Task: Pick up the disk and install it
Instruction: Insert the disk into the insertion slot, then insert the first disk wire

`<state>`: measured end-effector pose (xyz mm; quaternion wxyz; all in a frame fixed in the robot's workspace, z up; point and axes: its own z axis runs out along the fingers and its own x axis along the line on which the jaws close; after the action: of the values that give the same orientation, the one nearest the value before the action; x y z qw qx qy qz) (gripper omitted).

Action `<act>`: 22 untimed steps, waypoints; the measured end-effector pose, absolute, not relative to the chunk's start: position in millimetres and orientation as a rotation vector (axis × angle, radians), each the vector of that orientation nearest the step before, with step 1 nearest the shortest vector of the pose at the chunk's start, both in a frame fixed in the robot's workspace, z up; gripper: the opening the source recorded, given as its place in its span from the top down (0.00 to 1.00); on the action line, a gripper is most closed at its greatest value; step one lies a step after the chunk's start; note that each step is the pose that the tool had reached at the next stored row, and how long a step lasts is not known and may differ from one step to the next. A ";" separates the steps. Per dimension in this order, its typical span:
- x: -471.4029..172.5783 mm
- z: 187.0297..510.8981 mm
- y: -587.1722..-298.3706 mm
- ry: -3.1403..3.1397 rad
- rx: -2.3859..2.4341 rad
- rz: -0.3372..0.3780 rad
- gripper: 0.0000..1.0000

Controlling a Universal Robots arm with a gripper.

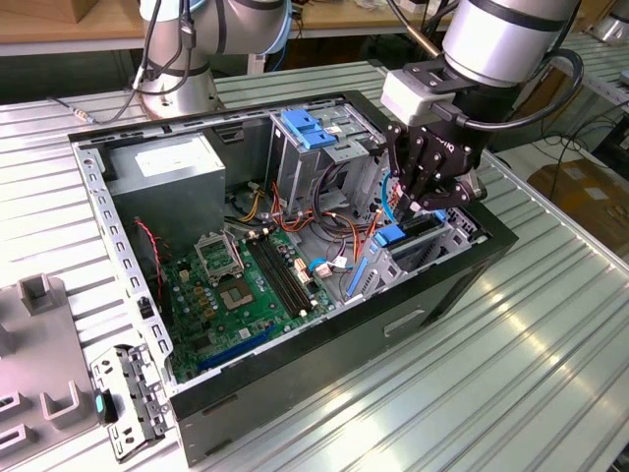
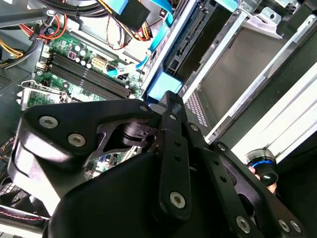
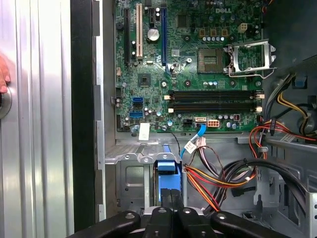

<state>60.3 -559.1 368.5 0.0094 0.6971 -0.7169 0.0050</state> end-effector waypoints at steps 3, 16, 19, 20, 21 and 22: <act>60.3 368.4 -559.1 -2.239 2.177 0.016 0.89; 68.1 368.3 -559.2 -2.239 2.177 0.016 0.89; 78.5 368.3 -558.8 -2.238 2.176 0.018 0.89; 83.2 368.2 -558.4 -2.236 2.174 0.022 0.89; 85.6 368.4 -558.3 -2.235 2.175 0.022 0.89; 88.0 368.3 -558.2 -2.226 2.184 0.022 0.89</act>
<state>88.0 -558.2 368.3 0.0115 0.7004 -0.7136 0.0072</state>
